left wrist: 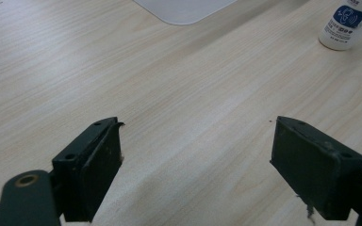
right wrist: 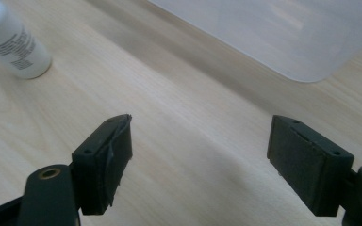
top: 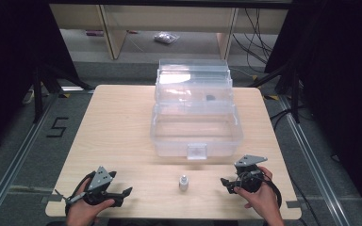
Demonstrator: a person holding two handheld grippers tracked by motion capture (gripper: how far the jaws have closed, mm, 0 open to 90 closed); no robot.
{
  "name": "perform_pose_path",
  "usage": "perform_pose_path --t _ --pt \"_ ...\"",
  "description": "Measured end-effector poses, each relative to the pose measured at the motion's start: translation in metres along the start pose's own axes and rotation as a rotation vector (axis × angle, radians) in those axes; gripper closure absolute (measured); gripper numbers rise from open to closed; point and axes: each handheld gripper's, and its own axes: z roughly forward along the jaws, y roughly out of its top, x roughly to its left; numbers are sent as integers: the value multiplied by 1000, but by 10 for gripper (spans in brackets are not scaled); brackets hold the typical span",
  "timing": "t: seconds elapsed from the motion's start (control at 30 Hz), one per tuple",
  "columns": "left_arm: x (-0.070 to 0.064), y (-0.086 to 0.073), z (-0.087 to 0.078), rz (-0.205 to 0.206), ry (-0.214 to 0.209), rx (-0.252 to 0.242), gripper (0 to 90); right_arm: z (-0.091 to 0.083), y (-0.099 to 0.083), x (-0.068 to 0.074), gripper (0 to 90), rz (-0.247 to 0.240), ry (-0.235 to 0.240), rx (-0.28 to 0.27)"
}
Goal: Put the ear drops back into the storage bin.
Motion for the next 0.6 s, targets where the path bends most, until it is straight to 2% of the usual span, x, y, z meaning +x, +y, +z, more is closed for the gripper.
perform_pose_path --t 0.07,0.1,0.13,0.2,0.23,0.27,0.3,0.33,0.37,0.43,0.47,0.5,0.6 --pt "0 0 0 0 -6 0 159 0 1 2 235 -19 4 13" --pt "0 0 0 0 -5 0 160 -1 3 4 235 -8 12 25" --pt "0 0 0 -2 -4 -2 160 1 3 6 235 -19 9 12" --pt "0 0 1 3 7 -7 161 -1 5 10 235 -18 24 37" --pt "2 0 0 27 6 -3 161 0 5 11 235 -40 18 24" --pt "2 0 0 30 7 -4 161 -1 6 13 235 -48 28 46" --pt "-1 0 1 -5 0 -10 161 -1 6 13 235 -48 28 46" --pt "-1 0 1 -9 -2 -8 161 -1 7 16 235 -33 35 47" --pt "-1 0 1 -6 -1 -8 162 0 7 15 235 -71 32 44" --pt "-1 0 1 -7 -1 -8 162 1 8 18 235 -61 33 43" --pt "-1 0 1 -6 -1 -8 162 0 9 18 236 -76 35 61" --pt "-1 0 1 -5 0 -8 162 0 10 21 236 -65 38 72" --pt "-1 0 1 -4 4 -9 163 2 12 24 237 -105 52 75"
